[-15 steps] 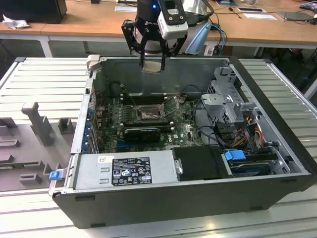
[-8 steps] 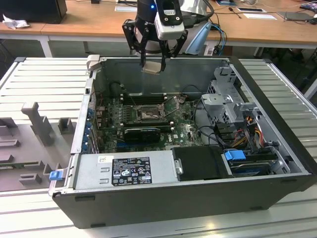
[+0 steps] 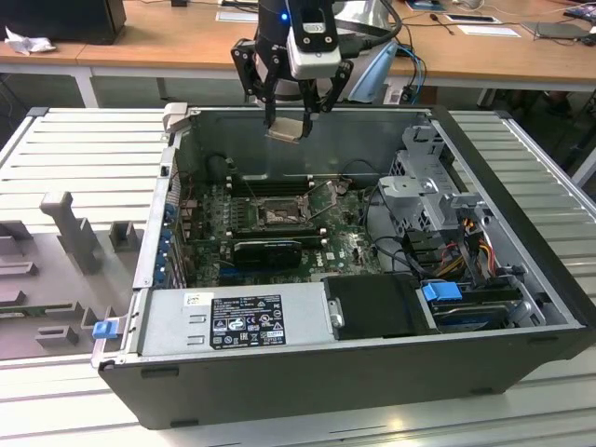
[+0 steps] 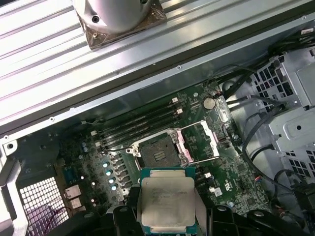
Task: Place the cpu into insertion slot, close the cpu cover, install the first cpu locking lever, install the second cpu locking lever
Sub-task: 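Place the cpu into insertion slot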
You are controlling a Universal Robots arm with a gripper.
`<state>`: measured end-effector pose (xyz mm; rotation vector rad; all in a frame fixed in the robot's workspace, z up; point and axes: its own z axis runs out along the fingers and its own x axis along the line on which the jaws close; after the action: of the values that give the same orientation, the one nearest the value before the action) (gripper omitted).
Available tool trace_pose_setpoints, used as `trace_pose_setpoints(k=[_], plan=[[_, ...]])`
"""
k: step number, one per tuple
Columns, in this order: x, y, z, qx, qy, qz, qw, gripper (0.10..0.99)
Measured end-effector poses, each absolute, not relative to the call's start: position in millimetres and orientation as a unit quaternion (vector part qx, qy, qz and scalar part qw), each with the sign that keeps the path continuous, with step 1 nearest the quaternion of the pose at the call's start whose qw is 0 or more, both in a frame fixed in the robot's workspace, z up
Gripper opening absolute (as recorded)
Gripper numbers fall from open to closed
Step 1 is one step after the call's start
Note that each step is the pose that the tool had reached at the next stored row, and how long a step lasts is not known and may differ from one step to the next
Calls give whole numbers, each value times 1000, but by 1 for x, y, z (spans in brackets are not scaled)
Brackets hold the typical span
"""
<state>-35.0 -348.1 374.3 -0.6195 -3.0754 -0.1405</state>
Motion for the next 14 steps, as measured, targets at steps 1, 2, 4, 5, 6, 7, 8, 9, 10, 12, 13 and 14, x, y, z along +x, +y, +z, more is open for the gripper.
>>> trace_pose_setpoints(k=[1,2,4,5,6,7,8,9,10,12,13,14], plan=[[-35,-348,374,-201,-979,-45,0,525],[-35,-348,374,-207,-977,-45,0,525],[-35,-348,374,-229,-972,-45,-1,525],[-35,-348,374,-235,-971,-45,-1,525],[-35,-348,374,-238,-970,-45,-1,525],[-35,-348,374,-242,-969,-45,-1,525],[-35,-348,374,-245,-969,-45,-2,525],[-35,-348,374,-249,-968,-45,-2,525],[-35,-348,374,-253,-966,-45,-2,525],[-35,-348,374,-258,-965,-45,-2,525],[-35,-348,373,-262,-964,-45,-2,525],[-35,-348,373,-264,-963,-45,-2,525]])
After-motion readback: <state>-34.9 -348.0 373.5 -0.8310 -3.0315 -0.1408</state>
